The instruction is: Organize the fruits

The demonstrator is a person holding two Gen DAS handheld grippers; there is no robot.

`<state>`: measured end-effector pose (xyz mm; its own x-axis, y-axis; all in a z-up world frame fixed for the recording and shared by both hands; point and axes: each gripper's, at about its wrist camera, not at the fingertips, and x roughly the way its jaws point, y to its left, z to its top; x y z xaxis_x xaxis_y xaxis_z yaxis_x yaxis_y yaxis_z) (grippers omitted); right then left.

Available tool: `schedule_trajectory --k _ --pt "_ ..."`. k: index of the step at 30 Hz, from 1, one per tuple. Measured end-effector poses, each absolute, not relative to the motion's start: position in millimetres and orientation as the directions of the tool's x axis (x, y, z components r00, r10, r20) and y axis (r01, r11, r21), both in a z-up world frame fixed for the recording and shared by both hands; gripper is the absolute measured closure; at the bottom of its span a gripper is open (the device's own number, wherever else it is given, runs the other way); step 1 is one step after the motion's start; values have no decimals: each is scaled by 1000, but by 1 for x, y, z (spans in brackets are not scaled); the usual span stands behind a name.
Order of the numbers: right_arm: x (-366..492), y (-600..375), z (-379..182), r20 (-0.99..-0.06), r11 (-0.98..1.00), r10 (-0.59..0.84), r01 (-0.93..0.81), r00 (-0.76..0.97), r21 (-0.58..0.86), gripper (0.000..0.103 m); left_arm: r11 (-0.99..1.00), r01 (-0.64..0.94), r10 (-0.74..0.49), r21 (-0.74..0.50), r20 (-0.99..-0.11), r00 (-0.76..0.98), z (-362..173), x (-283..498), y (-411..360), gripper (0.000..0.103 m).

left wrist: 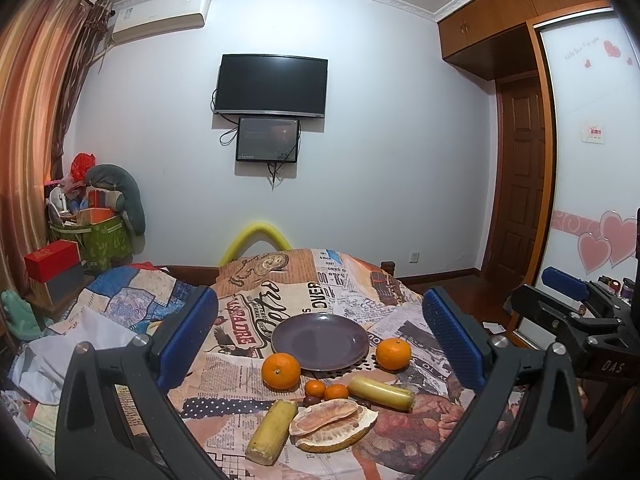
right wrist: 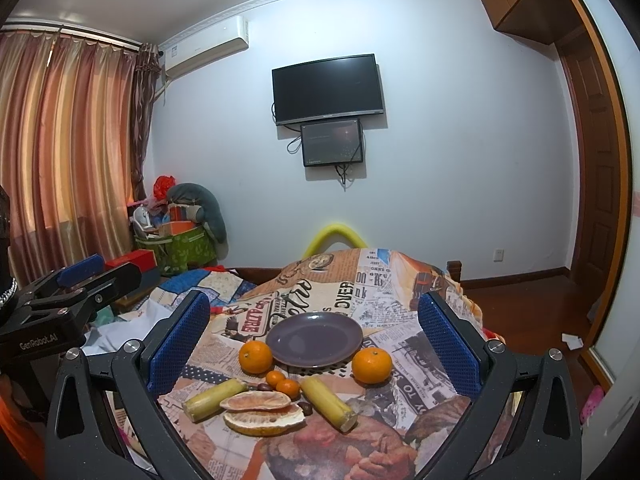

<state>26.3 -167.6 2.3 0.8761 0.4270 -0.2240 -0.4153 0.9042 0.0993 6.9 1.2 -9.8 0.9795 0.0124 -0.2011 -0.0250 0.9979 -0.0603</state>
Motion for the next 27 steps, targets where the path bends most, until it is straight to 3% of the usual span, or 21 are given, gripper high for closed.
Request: schedule_trajectory --k 16,22,27 --pt "28 -167 1 -222 906 424 -413 878 96 0 998 -36 25 -46 -214 976 -15 13 8 0" --pt "43 -161 -14 -269 913 404 -405 874 53 0 998 -56 52 -7 -294 954 -33 37 23 0" --pt "60 -150 -37 -352 915 378 -404 857 0 0 999 -47 36 -16 -410 911 -61 66 43 0"
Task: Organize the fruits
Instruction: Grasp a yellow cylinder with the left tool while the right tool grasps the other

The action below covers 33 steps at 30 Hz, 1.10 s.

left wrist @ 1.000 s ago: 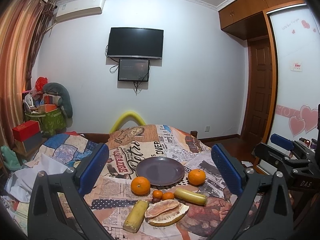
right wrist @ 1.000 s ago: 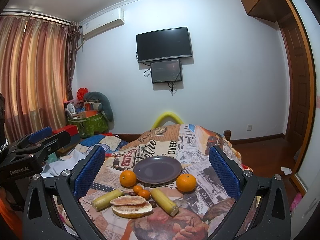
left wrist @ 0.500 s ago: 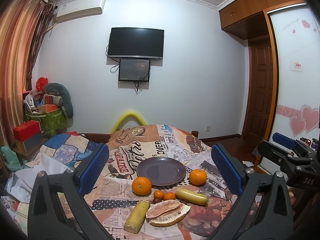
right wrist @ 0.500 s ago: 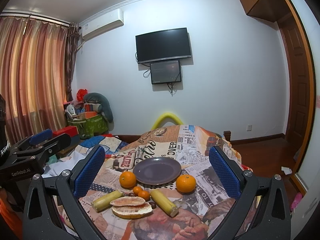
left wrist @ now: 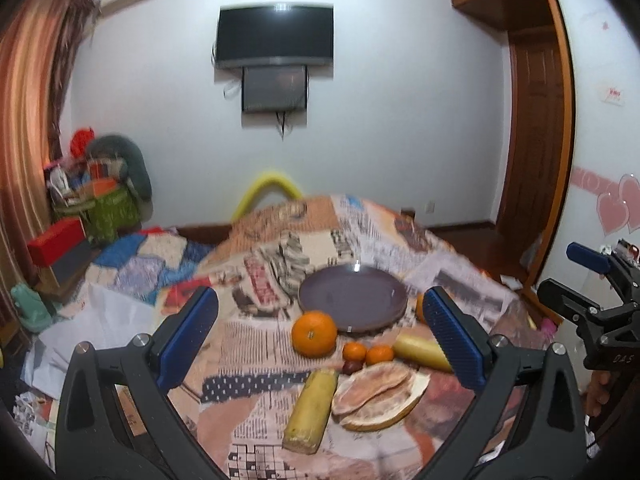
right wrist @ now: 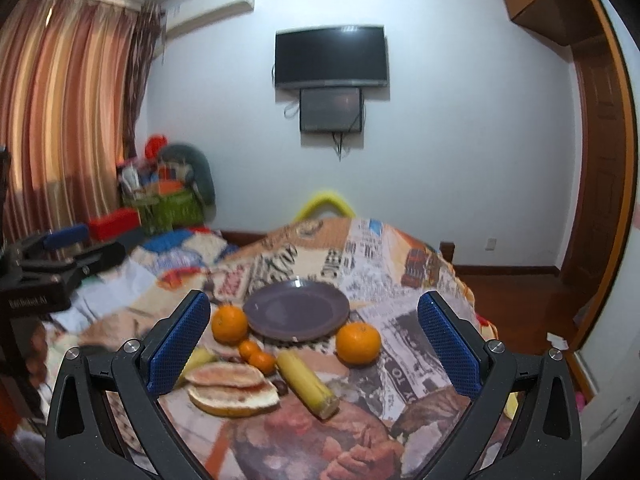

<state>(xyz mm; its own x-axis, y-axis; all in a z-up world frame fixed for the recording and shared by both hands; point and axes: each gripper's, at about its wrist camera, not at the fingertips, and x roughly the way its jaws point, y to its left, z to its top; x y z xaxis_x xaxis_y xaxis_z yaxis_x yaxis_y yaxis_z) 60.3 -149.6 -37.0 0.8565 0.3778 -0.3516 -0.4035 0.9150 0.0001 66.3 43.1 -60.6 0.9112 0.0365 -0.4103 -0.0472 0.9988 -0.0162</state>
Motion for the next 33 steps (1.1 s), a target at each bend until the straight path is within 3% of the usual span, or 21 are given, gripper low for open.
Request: schedule_trajectory --k 3,12,20,22,33 --pt "71 -144 -54 -398 913 364 -407 842 -27 0 999 -42 25 -25 -479 878 -82 80 52 3" --pt "102 -136 -97 -532 908 330 -416 779 -46 0 998 -54 10 -45 -667 745 -153 119 76 30" --pt "127 -135 -130 -646 884 363 -467 671 12 0 997 -34 -26 -64 -756 654 -190 134 81 32" --pt "133 -135 -137 -666 879 373 -475 646 31 2 997 -8 -56 -78 -773 632 -196 136 79 39" --pt "156 -133 -166 -747 829 438 -547 500 120 44 992 35 -118 -120 -800 589 -211 147 75 43"
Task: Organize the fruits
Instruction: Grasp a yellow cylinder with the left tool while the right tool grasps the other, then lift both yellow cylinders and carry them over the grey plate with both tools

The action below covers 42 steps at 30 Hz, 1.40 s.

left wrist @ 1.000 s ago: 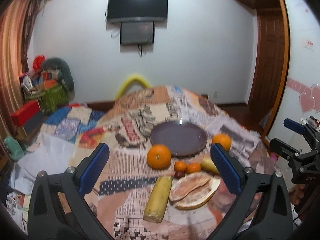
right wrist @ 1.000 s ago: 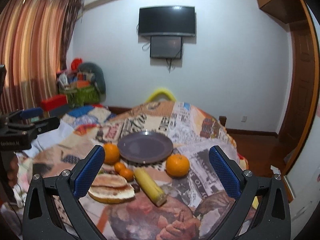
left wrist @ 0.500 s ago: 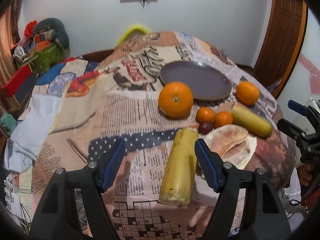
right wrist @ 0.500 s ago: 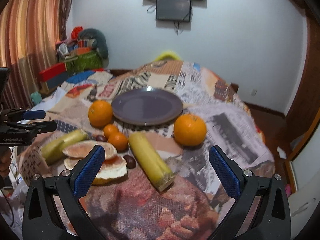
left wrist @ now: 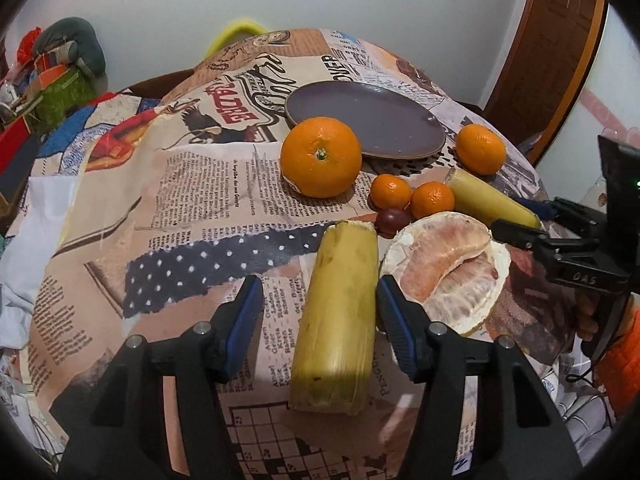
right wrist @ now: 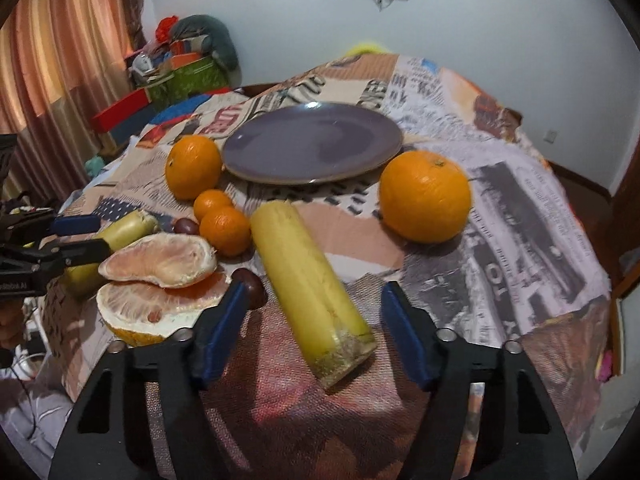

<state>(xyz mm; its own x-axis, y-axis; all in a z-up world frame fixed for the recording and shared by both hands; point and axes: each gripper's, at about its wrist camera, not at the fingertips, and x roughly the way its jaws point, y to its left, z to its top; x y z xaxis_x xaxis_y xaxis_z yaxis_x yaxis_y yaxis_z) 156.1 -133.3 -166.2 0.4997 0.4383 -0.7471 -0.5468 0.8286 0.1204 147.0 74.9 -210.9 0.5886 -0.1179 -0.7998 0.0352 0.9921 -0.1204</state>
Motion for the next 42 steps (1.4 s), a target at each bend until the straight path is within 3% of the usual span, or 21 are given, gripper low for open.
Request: schedule_trajectory --k 5,18,24,36,38,42 --pt "160 -133 -170 -761 824 439 -552 477 129 59 992 22 -112 -122 -802 586 -214 155 75 43" --pt "142 -157 -163 -770 838 441 -519 462 169 70 990 -70 -60 -125 -808 585 -205 157 94 55" --pt "137 -161 -159 -780 831 447 -526 438 181 71 988 -30 -113 -149 -853 510 -216 157 89 55" --pt "168 -143 -174 -804 818 468 -525 367 237 71 999 4 -37 -41 -863 504 -226 169 73 56" --pt "168 -142 -174 -800 818 471 -523 370 239 71 1000 2 -19 -21 -861 509 -226 170 71 62" --pt "168 -143 -174 -791 820 480 -515 380 250 71 1000 -14 -15 -26 -856 517 -223 172 72 64"
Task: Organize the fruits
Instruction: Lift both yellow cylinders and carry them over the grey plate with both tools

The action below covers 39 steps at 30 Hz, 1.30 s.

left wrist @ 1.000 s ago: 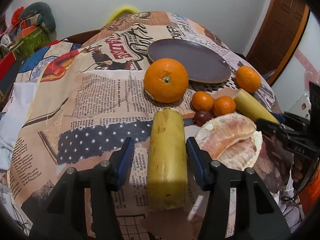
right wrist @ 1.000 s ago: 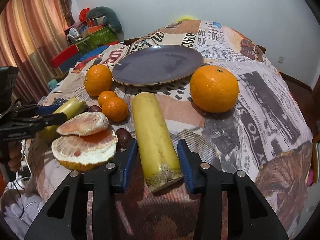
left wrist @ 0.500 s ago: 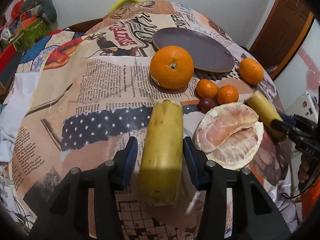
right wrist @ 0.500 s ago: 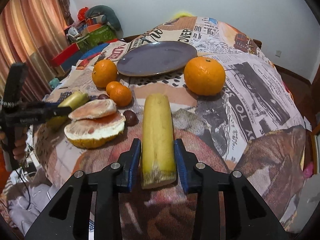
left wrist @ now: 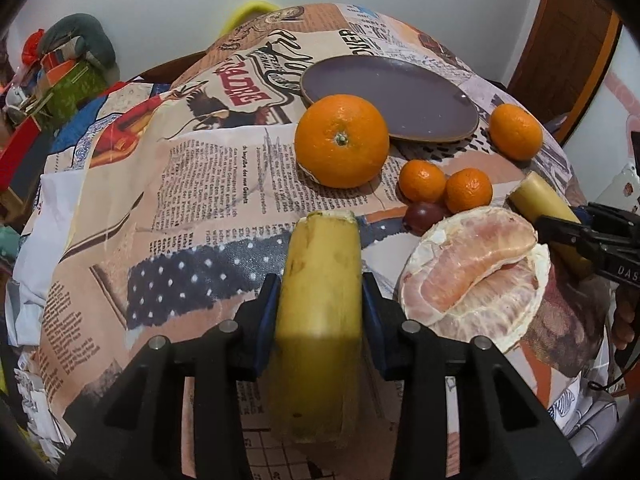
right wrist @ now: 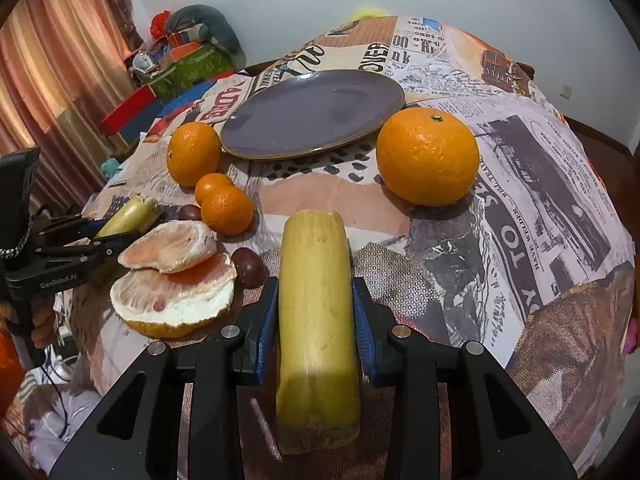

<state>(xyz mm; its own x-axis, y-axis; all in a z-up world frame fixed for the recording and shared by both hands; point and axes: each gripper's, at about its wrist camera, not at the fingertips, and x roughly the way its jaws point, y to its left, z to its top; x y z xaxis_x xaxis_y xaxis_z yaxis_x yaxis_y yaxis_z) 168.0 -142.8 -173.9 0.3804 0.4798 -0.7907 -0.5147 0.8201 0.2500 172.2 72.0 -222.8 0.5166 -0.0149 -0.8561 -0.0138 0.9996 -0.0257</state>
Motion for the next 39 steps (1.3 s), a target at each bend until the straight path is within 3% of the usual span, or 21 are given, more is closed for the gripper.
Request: schedule_trajectory --k 13,29,39 --pt "171 -146 -145 -735 826 494 -515 464 230 71 997 -26 -42 -69 -823 567 -194 176 75 65" --pt "192 -135 -106 -655 821 516 -536 552 196 71 992 22 -106 -126 -715 691 -136 202 55 65" --pt "217 -130 -97 -631 822 517 -542 579 176 71 987 36 -135 -157 -687 714 -128 236 46 65"
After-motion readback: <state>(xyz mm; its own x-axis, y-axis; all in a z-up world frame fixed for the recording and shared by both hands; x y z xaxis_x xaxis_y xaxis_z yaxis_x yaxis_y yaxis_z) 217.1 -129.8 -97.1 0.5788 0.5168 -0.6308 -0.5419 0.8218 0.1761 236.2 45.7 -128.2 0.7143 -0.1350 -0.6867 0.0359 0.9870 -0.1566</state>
